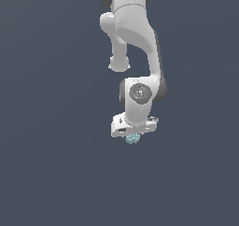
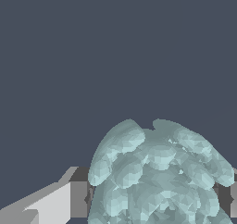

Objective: Pick up the object and move it to a goal position.

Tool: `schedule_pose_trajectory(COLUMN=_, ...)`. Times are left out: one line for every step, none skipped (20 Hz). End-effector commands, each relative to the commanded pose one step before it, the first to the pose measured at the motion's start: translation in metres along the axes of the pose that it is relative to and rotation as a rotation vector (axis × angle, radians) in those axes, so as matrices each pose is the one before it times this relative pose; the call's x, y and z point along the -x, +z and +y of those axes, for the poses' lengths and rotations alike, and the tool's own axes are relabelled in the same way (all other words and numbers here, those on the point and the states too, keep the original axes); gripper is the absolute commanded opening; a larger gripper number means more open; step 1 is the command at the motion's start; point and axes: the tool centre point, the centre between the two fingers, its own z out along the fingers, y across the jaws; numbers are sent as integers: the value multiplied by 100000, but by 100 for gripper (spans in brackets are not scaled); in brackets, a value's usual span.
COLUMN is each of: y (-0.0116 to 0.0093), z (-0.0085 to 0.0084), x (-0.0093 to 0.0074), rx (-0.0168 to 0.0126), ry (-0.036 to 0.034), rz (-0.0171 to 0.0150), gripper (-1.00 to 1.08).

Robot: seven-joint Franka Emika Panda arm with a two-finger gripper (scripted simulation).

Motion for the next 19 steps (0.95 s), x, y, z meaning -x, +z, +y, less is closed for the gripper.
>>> schedule_pose_trajectory(y=-1122, z=-1586, x=-925, rx=-14, ry=-76, rz=67, gripper=-100)
schedule_pose_trajectory(y=-471, z=-663, x=-406, rx=0, ry=0, rz=0, gripper=-100)
schedule_pose_trajectory(y=-479, z=-674, x=-418, rx=0, ry=0, rz=0, gripper=-100)
schedule_pose_trajectory(y=-449, z=-633, x=-400, rx=0, ry=0, rz=0, gripper=-100)
schedule_pose_trajectory(y=-400, z=-563, x=-365, rx=0, ry=0, rz=0, gripper=-100)
schedule_pose_trajectory(y=-354, z=-498, x=-330, rx=0, ry=0, rz=0, gripper=-100)
schedule_pose_trajectory(y=-312, z=-440, x=-296, rx=0, ry=0, rz=0, gripper=-100)
schedule_pose_trajectory(y=-275, z=-387, x=-263, rx=0, ry=0, rz=0, gripper=-100)
schedule_pose_trajectory(y=-241, z=-339, x=-232, rx=0, ry=0, rz=0, gripper=-100)
schedule_pose_trajectory(y=-175, z=-292, x=-208, rx=-9, ry=2, rz=-48, gripper=-100)
schedule_pose_trajectory(y=-178, z=-250, x=-175, rx=0, ry=0, rz=0, gripper=-100)
schedule_pose_trajectory(y=-147, z=-208, x=-149, rx=0, ry=0, rz=0, gripper=-100)
schedule_pose_trajectory(y=-118, z=-166, x=-123, rx=0, ry=0, rz=0, gripper=-100)
schedule_pose_trajectory(y=-89, z=-125, x=-99, rx=0, ry=0, rz=0, gripper=-100)
schedule_pose_trajectory(y=-60, z=-85, x=-75, rx=0, ry=0, rz=0, gripper=-100)
schedule_pose_trajectory(y=-32, z=-45, x=-51, rx=0, ry=0, rz=0, gripper=-100)
schedule_pose_trajectory(y=-4, z=-6, x=-28, rx=0, ry=0, rz=0, gripper=-100)
schedule_pose_trajectory(y=23, z=33, x=-4, rx=0, ry=0, rz=0, gripper=-100)
schedule_pose_trajectory(y=23, z=32, x=7, rx=0, ry=0, rz=0, gripper=-100)
